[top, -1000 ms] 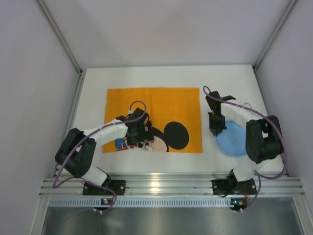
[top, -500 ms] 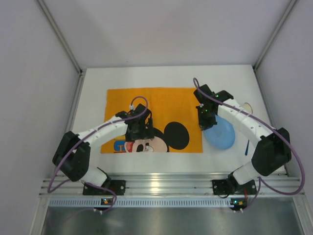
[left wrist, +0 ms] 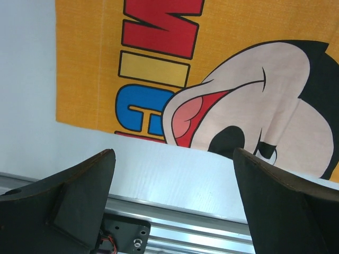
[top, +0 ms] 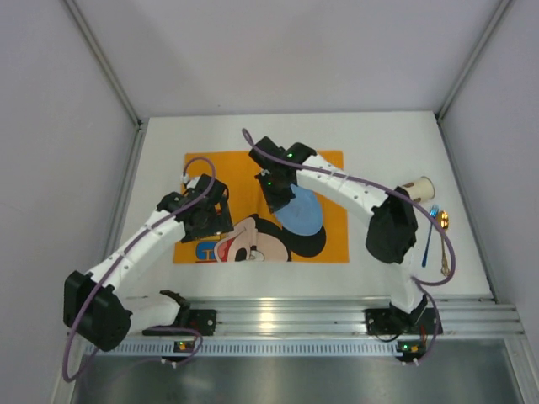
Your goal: Set the dinner table for one person
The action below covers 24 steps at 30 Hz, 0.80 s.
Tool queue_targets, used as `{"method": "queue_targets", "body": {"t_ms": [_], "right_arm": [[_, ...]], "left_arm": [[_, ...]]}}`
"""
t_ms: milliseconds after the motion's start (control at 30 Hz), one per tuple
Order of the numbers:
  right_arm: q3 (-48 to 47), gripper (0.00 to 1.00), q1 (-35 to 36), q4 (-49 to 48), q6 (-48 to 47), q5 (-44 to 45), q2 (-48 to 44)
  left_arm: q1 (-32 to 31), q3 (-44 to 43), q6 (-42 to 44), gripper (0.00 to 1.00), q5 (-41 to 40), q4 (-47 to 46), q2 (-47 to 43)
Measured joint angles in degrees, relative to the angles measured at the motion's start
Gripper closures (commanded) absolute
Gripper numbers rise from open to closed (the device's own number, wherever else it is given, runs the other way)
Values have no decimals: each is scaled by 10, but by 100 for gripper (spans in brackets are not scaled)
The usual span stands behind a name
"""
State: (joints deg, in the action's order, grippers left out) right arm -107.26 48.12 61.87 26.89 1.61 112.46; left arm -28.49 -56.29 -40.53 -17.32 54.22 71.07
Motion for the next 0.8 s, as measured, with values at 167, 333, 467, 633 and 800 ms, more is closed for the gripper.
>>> {"method": "queue_targets", "body": {"t_ms": [167,333,467,633,800], "right_arm": [[-85,100,25,-5,-8,-29,112],[-97,100,26,-22,-13,-41,139],[-40,100,14,-75,-14,-54,127],[101,100,-17,-139,-16,-57,91],[184,100,-51,-177,-12,-69,47]], "left_arm": [[1,13,-8,2,-1,31,-55],[1,16,-18,2,-4,52,-99],[1,17,-28,2,-16,71,-130],[1,22,-34,2,-20,87,-152],[1,24,-35,2,-21,90,-160]]}}
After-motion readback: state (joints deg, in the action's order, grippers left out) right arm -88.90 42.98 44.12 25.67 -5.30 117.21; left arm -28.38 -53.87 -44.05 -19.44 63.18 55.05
